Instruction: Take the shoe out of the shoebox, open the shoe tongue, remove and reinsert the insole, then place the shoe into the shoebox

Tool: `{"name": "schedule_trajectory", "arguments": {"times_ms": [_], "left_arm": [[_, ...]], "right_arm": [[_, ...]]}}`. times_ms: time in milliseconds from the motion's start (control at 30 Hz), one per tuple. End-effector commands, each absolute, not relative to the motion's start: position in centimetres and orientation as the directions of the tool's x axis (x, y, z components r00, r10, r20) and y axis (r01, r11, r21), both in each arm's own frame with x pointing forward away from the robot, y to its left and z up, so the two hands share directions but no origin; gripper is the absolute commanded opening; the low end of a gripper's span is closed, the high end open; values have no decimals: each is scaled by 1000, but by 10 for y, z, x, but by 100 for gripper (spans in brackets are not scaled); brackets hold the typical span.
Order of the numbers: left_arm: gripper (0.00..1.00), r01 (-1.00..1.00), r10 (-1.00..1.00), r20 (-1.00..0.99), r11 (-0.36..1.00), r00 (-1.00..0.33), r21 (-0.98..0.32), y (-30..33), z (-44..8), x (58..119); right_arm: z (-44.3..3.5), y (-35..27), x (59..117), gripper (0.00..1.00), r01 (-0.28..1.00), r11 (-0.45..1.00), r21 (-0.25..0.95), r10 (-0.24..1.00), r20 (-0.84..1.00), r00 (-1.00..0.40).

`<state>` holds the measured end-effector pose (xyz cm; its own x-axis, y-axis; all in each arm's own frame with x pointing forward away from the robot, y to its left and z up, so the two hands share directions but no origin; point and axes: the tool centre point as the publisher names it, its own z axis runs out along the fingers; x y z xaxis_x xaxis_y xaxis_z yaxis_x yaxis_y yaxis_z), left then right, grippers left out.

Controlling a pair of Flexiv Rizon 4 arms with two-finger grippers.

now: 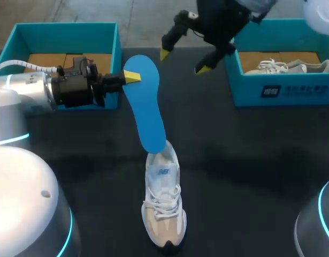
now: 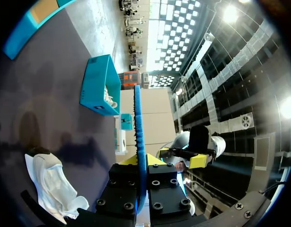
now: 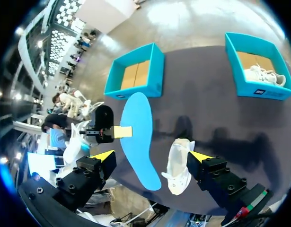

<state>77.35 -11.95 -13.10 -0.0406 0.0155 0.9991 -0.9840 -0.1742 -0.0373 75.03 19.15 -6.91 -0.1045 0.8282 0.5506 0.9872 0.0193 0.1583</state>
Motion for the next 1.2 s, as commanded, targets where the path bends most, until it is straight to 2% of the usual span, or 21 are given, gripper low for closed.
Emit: {"name": "schedule_trajectory", "arguments": {"times_ms": [33,467,1200], "left_arm": [[0,-984,11,999,-172,-40,-37,-119,-131,773],[0,-984,11,999,-172,-40,-37,-119,-131,773],[0,-984,11,999,-172,-40,-37,-119,-131,773]], "right_arm": [[-79,183,746,100,988,6,156,500,855,-138],[-97,186,745,100,983,5,183,364,915,-173],[-122,193,743,100,988,3,153,241,959,-150]]}}
